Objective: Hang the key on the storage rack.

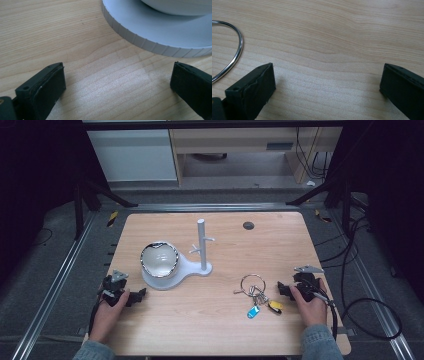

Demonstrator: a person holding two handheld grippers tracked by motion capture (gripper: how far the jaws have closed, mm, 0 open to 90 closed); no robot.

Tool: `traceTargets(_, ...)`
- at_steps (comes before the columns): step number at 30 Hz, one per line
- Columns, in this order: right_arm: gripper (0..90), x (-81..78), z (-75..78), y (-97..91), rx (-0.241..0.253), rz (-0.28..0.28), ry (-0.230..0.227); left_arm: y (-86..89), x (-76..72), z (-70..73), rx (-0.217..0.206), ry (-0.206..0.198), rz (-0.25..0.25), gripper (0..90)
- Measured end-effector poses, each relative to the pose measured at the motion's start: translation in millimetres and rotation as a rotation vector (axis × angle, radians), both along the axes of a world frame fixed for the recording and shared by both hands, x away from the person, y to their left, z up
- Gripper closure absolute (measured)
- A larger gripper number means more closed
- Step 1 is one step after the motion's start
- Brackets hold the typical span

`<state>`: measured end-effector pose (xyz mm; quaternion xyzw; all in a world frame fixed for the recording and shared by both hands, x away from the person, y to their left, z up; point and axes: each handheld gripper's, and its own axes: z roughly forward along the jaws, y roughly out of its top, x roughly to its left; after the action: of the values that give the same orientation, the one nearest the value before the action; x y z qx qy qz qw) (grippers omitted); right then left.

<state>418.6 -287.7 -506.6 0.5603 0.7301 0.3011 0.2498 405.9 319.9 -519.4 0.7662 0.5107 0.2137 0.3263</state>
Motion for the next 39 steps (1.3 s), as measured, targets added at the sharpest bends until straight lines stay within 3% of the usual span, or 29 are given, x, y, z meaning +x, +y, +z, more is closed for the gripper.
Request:
traceTargets(13, 0.9, -2.2, 0.1, -0.9, 0.003, -0.001, -0.001, 0.0, 0.0, 0.0, 0.000, 0.000, 0.000, 0.0)
traceTargets(16, 12.1, -4.7, 4.9, -2.3, -0.003, 0.008, 0.014, 0.0, 0.0, 0.0, 0.000, 0.000, 0.000, 0.0)
traceTargets(19, 13.9, -6.8, 8.9, -1.5, -0.034, 0.017, 0.024, 0.0, -0.2, -0.1, -0.001, -0.001, 0.000, 0.0)
traceTargets(20, 18.8, -9.3, 14.8, 0.8, -0.083, 0.039, 0.033, 0.1, -0.6, 0.0, 0.001, 0.002, -0.002, 0.0)
traceTargets(21, 20.2, -10.6, 17.4, 1.8, -0.095, 0.051, 0.037, 0.1, -0.7, 0.0, 0.000, 0.002, -0.002, 0.0)
traceTargets(23, 23.1, -14.6, 25.2, 3.4, -0.104, 0.101, 0.059, 0.1, -0.8, 0.0, 0.000, 0.001, -0.001, 0.0)
traceTargets(25, 23.6, -15.6, 27.4, 4.1, -0.108, 0.112, 0.070, 0.1, -0.8, 0.0, 0.000, 0.002, -0.001, 0.0)
traceTargets(30, 38.3, -13.2, 47.4, 1.6, -0.108, 0.215, 0.158, -0.1, -1.0, -0.1, -0.001, 0.001, 0.002, 0.0)
traceTargets(37, 53.3, -1.2, 63.2, 0.0, -0.114, 0.269, 0.222, -0.2, -2.3, 0.0, 0.001, 0.001, 0.011, 0.0)
traceTargets(39, 55.0, 1.0, 67.4, 1.3, -0.137, 0.286, 0.244, -0.2, -2.2, 0.0, 0.000, 0.002, 0.011, 0.0)
